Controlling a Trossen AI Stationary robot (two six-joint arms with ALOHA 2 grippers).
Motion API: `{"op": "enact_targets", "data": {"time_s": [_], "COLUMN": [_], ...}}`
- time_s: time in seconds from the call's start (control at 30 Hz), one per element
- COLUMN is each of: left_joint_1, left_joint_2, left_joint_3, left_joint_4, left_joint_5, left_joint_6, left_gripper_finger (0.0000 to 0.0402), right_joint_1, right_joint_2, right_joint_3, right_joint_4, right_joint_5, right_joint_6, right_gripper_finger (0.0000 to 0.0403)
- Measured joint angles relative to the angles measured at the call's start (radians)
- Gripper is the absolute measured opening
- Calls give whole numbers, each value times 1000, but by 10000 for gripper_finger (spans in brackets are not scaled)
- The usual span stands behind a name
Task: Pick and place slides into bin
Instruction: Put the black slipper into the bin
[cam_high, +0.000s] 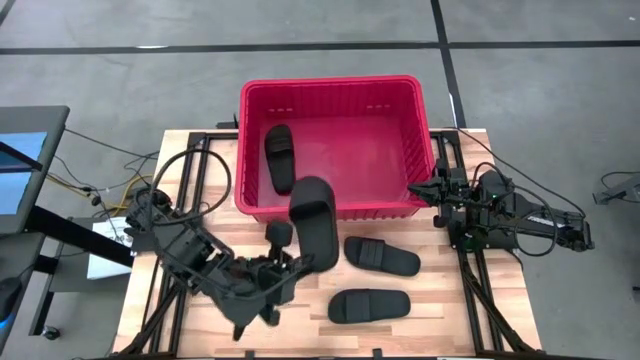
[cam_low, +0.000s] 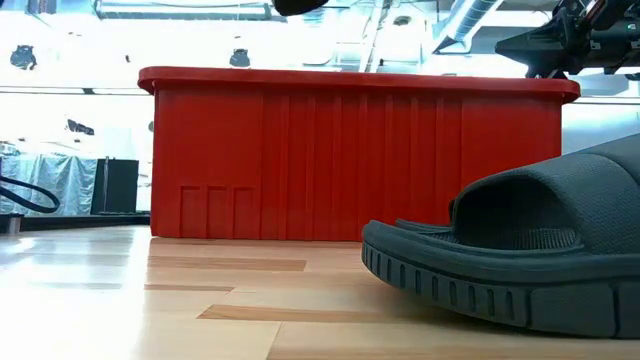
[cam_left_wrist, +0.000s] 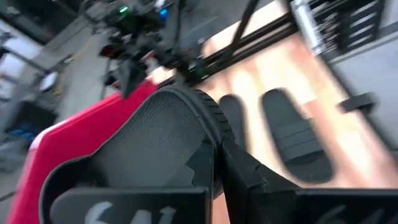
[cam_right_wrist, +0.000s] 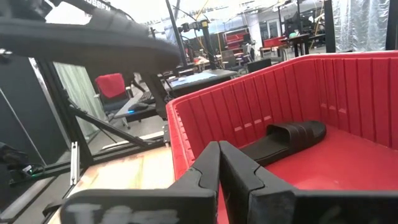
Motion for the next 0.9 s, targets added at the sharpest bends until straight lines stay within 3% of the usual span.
{"op": "enact_targets", "data": {"time_s": [0.13, 0.3, 0.9], "left_joint_1": [58, 151, 669], "left_joint_2": [0, -2, -5], "left_joint_3": [0, -1, -2], "left_joint_4": [-50, -79, -71], "left_joint_5": [-11, 65, 641], "left_joint_6": [29, 99, 511], "left_gripper_finger": [0, 0, 0], "right_joint_1": [0, 0, 0], "right_joint_2": [0, 0, 0], "right_joint_3": [0, 0, 0], "right_joint_4": [0, 0, 0], "right_joint_5": [0, 0, 0], "right_joint_6": [0, 0, 0], "right_gripper_finger": [0, 0, 0]}}
